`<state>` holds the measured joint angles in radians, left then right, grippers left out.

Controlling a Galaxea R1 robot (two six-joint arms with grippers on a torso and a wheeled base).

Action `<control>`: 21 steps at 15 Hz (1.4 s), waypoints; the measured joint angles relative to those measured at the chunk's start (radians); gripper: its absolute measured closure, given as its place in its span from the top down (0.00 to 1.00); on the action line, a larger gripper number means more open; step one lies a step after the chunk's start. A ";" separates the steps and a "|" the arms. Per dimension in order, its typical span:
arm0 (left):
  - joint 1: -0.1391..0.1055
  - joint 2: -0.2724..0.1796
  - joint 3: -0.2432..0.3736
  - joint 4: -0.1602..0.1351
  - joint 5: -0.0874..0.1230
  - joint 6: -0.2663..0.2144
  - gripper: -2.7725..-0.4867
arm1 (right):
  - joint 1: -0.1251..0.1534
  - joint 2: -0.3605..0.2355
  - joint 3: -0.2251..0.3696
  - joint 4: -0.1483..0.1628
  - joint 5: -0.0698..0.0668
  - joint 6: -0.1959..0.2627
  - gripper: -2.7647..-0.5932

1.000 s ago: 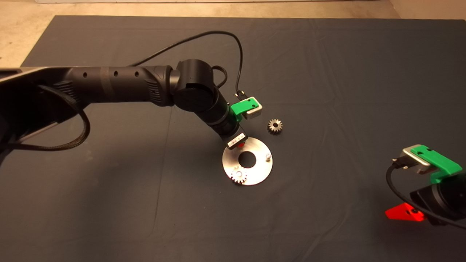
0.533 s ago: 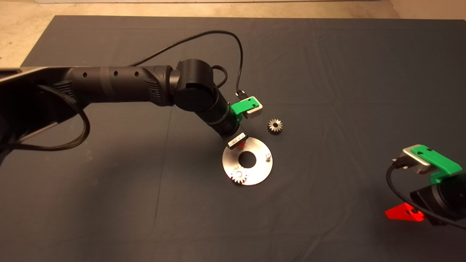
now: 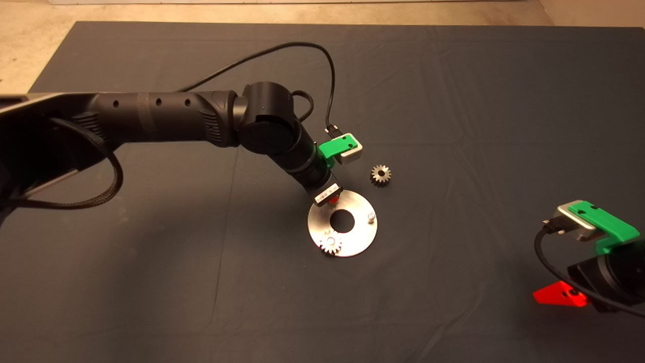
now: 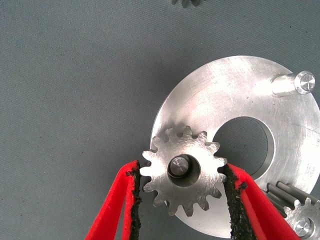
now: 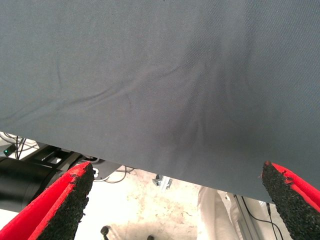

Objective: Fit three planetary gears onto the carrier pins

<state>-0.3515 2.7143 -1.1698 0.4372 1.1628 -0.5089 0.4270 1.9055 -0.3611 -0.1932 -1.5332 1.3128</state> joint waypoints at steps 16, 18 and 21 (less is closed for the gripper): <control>0.005 -0.013 0.014 0.001 -0.015 -0.005 0.25 | 0.000 0.000 0.000 0.000 0.000 0.000 0.88; 0.005 -0.015 0.016 0.001 -0.019 -0.005 0.26 | 0.000 0.000 0.000 0.000 0.000 0.000 0.88; 0.005 -0.034 0.026 0.001 -0.020 -0.008 0.36 | 0.000 0.000 0.000 0.000 0.000 0.000 0.88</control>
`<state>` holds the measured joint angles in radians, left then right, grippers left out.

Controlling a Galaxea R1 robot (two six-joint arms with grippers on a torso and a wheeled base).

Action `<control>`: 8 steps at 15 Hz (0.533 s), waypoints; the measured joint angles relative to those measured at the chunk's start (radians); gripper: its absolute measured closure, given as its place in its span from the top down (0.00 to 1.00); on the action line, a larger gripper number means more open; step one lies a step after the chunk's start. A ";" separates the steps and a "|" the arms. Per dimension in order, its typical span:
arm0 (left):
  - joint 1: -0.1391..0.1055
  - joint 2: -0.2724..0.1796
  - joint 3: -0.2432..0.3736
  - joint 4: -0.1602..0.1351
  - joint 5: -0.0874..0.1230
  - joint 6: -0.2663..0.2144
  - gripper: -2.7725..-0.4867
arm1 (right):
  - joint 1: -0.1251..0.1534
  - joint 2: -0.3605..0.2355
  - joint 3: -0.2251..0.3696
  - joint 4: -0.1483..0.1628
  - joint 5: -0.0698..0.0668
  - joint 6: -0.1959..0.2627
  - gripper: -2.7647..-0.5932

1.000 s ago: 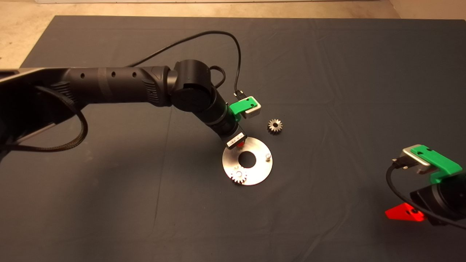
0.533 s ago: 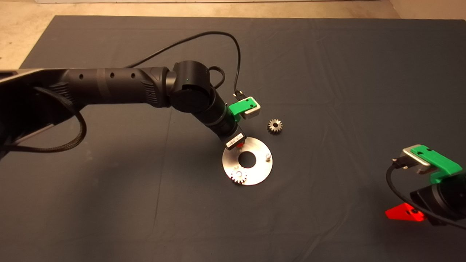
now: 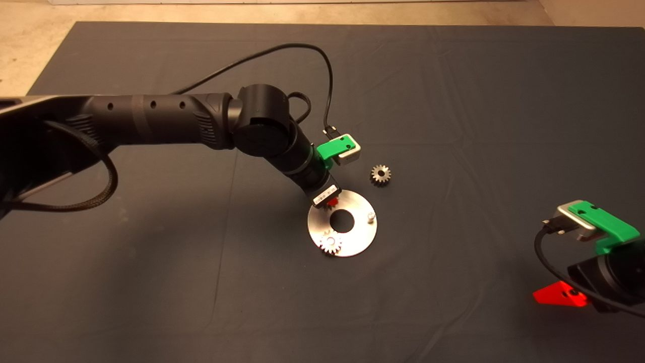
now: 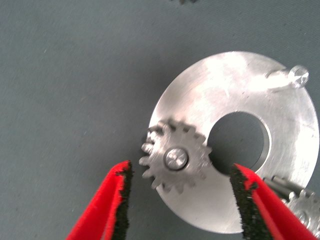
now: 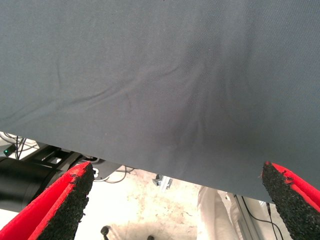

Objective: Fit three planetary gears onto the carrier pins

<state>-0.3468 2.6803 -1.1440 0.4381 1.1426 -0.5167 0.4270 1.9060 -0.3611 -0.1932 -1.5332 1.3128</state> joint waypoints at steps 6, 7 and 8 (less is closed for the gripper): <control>-0.038 -0.118 0.093 -0.031 0.074 -0.042 0.37 | 0.000 0.001 0.000 0.000 0.000 0.000 0.88; -0.050 -0.162 0.118 -0.037 0.105 -0.045 0.37 | 0.000 0.002 0.000 0.000 0.000 0.000 0.88; -0.057 -0.231 0.158 -0.048 0.130 -0.056 0.37 | 0.000 0.006 0.000 0.000 0.000 0.000 0.88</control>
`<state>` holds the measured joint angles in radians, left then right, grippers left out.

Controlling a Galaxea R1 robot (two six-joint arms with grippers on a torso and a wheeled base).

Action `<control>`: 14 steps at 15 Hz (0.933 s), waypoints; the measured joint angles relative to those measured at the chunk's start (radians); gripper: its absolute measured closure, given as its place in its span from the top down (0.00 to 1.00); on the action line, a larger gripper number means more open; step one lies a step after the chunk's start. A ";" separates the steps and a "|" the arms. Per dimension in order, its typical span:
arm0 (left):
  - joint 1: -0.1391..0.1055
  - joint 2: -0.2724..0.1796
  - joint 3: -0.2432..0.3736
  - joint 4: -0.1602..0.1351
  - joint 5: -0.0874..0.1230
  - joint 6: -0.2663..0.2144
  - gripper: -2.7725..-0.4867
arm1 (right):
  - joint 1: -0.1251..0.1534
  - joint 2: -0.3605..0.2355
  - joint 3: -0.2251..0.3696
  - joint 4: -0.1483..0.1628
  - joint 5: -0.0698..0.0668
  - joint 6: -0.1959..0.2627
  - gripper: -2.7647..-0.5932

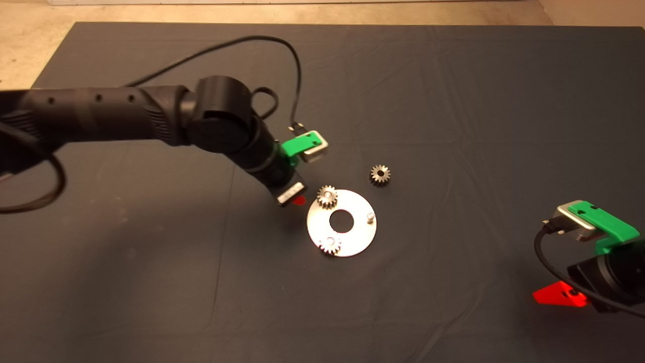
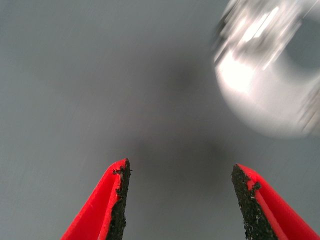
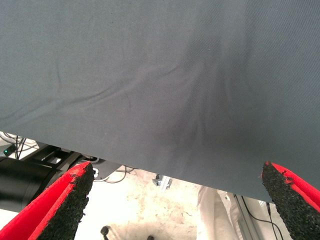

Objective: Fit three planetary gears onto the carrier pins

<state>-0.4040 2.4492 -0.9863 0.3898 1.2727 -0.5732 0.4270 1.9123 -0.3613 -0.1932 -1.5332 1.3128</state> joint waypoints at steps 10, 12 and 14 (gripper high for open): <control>-0.007 -0.375 0.554 -0.071 0.158 -0.446 0.37 | -0.092 0.351 -0.544 -0.001 -0.001 -0.215 0.88; -0.009 -0.403 0.624 -0.074 0.183 -0.516 0.37 | -0.122 0.461 -0.682 -0.001 0.000 -0.283 0.88; -0.010 -0.417 0.656 -0.078 0.226 -0.548 0.37 | -0.128 0.574 -0.804 -0.001 0.000 -0.342 0.88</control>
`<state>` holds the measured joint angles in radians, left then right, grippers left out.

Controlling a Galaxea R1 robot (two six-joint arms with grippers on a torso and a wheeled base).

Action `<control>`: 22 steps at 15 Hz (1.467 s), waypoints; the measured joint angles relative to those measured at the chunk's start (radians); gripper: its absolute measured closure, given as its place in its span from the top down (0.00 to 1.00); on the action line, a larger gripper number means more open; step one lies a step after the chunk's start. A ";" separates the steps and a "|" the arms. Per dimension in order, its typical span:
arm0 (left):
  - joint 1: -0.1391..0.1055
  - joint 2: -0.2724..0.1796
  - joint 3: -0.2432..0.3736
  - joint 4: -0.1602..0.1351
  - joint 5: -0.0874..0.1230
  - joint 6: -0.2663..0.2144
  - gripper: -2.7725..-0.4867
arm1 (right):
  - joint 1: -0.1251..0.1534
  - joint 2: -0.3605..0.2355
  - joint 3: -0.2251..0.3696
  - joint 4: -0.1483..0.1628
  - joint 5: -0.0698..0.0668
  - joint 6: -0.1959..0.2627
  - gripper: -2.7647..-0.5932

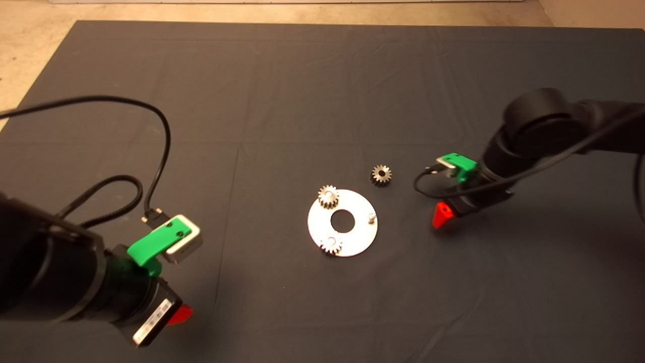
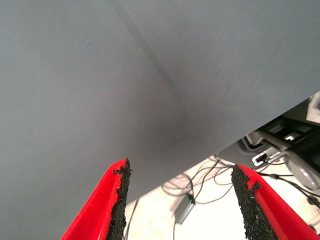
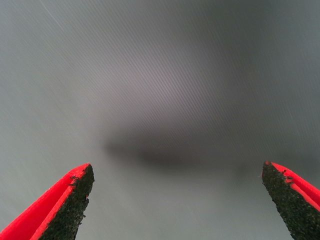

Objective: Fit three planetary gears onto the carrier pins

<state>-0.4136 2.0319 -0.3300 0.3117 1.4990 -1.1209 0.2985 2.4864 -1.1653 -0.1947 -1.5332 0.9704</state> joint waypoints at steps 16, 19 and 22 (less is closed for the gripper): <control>0.000 0.051 0.001 -0.001 0.016 -0.052 0.37 | 0.117 0.146 -0.132 -0.001 0.004 -0.077 0.88; 0.000 0.051 0.001 -0.001 0.013 -0.053 0.37 | 0.117 0.154 -0.143 -0.001 0.010 -0.080 0.88; 0.000 0.052 0.001 -0.001 0.012 -0.062 0.37 | 0.117 0.194 -0.163 -0.001 0.012 -0.083 0.88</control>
<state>-0.4136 2.0836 -0.3289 0.3111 1.5111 -1.1829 0.4153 2.6806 -1.3282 -0.1962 -1.5211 0.8874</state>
